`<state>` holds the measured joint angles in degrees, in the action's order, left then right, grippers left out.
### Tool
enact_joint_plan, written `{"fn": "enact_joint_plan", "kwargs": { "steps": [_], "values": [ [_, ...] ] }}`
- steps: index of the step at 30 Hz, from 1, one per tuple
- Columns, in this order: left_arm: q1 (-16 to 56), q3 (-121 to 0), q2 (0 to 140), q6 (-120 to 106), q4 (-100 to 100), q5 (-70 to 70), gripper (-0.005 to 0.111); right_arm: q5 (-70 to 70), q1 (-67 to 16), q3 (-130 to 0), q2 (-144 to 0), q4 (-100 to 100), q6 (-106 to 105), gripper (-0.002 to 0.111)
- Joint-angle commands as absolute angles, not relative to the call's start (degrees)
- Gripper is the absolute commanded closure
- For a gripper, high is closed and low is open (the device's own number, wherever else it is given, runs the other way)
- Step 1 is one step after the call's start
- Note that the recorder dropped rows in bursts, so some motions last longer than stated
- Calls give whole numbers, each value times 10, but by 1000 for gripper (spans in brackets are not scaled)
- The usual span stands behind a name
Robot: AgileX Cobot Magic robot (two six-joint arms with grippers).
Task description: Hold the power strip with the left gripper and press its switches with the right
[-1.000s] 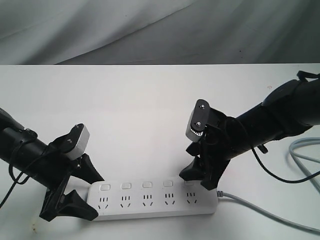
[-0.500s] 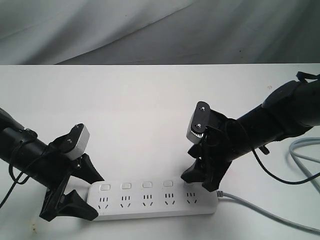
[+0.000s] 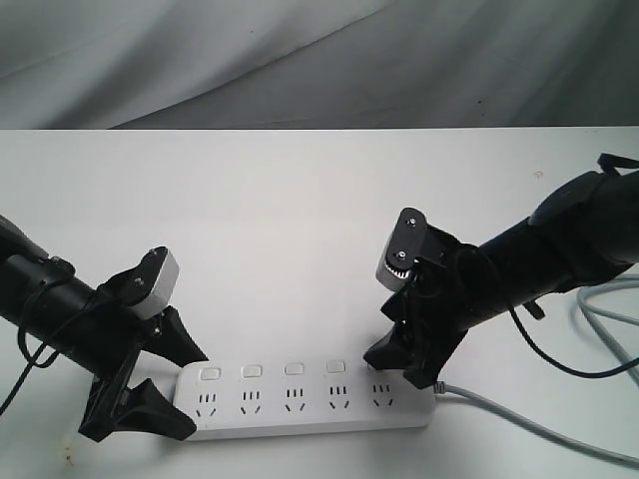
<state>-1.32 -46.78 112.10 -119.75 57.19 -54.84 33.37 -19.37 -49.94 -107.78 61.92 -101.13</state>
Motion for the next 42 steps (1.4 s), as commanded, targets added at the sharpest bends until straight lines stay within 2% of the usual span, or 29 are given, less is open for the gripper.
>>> {"fn": "enact_joint_plan", "kwargs": {
  "steps": [1,10,15,29,33,36,42],
  "values": [
    [-10,-468,1121,-1199,577,-557,42,304,-194,-490,-1084,594,-1016,46],
    [-10,-468,1121,-1199,577,-557,42,302,-194,-490,-1106,605,-1013,46],
    [-10,-468,1121,-1199,577,-557,42,301,-194,-492,-978,623,-998,46],
    [-10,-468,1121,-1199,577,-557,42,45,-194,-492,-667,620,-851,46],
    [-10,-468,1121,-1199,577,-557,42,11,-194,-492,-583,620,-850,47],
    [-10,-468,1121,-1199,577,-557,42,11,-194,-492,-522,620,-849,53],
    [-10,-468,1121,-1199,577,-557,42,9,-194,-492,-408,623,-769,77]
  ]
}}
